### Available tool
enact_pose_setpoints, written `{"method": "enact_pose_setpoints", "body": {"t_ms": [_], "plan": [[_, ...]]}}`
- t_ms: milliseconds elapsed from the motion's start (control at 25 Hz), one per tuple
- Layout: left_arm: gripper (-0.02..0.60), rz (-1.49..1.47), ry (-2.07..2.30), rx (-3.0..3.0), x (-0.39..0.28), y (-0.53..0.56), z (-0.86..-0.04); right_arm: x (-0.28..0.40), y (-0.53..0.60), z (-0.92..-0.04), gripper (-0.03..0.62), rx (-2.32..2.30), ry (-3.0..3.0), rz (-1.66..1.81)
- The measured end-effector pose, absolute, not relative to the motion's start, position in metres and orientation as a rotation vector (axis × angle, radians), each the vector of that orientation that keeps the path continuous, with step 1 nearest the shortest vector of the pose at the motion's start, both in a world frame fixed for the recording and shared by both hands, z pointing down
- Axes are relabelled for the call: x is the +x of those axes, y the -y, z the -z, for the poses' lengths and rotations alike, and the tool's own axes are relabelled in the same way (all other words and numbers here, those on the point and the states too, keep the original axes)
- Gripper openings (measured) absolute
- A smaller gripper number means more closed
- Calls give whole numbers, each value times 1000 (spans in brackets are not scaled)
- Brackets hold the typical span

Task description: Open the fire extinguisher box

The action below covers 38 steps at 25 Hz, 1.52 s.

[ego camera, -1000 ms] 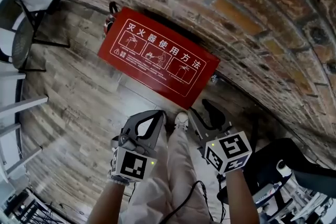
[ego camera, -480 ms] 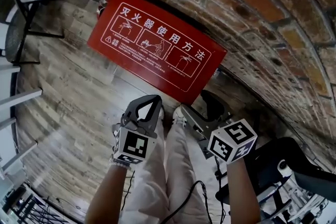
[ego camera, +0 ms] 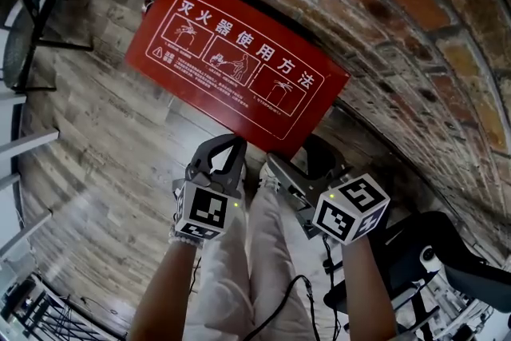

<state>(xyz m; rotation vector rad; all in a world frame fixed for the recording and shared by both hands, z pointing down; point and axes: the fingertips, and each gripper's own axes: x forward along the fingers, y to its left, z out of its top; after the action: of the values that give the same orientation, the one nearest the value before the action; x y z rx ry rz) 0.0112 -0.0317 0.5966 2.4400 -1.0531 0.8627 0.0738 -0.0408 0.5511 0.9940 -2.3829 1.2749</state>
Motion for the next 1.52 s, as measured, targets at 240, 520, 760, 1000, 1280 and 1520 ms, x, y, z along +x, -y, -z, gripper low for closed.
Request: {"method": "enact_pose_setpoints", "body": {"t_ms": [240, 520, 760, 1000, 1280, 1520], "plan": [[-3, -853, 1056, 2448, 15, 34, -594, 76, 40, -549, 305, 990, 2384, -1252], [-2, -855, 1027, 2479, 22, 37, -592, 78, 40, -547, 291, 982, 2383, -1224], [-2, -865, 1033, 2465, 21, 35, -594, 77, 38, -540, 293, 980, 2397, -1236], [-3, -909, 990, 2496, 21, 33, -596, 76, 35, -529, 307, 962, 2431, -1228], [-2, -916, 985, 2489, 18, 28, -596, 74, 29, -513, 314, 885, 2476, -1089], [-3, -927, 979, 2490, 16, 27, -596, 75, 28, -506, 314, 840, 2486, -986]]}}
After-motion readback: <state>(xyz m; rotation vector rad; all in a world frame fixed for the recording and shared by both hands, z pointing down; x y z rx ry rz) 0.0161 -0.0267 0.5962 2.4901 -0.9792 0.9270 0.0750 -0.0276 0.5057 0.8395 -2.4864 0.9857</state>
